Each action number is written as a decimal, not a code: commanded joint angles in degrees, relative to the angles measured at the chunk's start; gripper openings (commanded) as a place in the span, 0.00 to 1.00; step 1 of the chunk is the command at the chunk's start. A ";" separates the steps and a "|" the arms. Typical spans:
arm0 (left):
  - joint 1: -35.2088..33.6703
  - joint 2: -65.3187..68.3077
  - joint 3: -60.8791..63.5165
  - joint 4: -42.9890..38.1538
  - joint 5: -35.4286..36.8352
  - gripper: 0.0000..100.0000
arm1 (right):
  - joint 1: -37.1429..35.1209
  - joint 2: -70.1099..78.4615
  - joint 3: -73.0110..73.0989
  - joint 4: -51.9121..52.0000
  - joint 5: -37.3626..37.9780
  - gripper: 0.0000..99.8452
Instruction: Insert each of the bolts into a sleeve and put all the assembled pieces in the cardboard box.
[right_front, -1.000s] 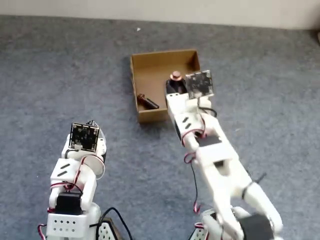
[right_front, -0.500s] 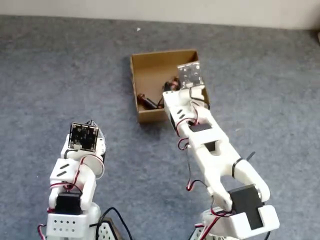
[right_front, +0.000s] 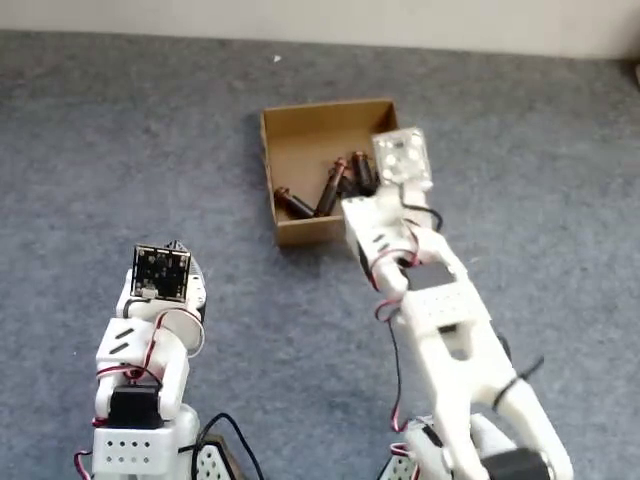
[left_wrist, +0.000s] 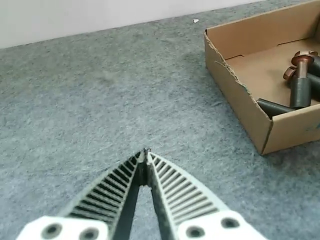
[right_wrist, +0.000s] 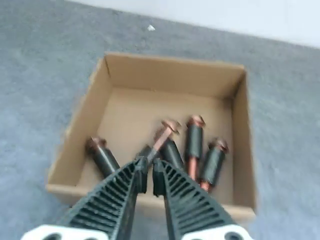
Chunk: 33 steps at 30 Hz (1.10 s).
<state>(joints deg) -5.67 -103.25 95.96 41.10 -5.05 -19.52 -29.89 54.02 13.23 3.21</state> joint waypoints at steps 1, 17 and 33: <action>-0.92 -0.48 1.19 -1.58 -0.70 0.01 | 1.36 -8.66 4.26 1.10 0.09 0.01; -0.84 -0.48 1.19 -1.58 -0.70 0.01 | 1.45 -34.07 30.90 1.27 0.44 0.01; -0.66 -0.31 1.19 -1.49 -0.62 0.01 | 2.15 -55.16 49.10 6.02 0.09 0.01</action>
<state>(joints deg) -5.67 -103.25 96.04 41.10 -5.05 -18.90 -81.32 95.87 16.13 3.21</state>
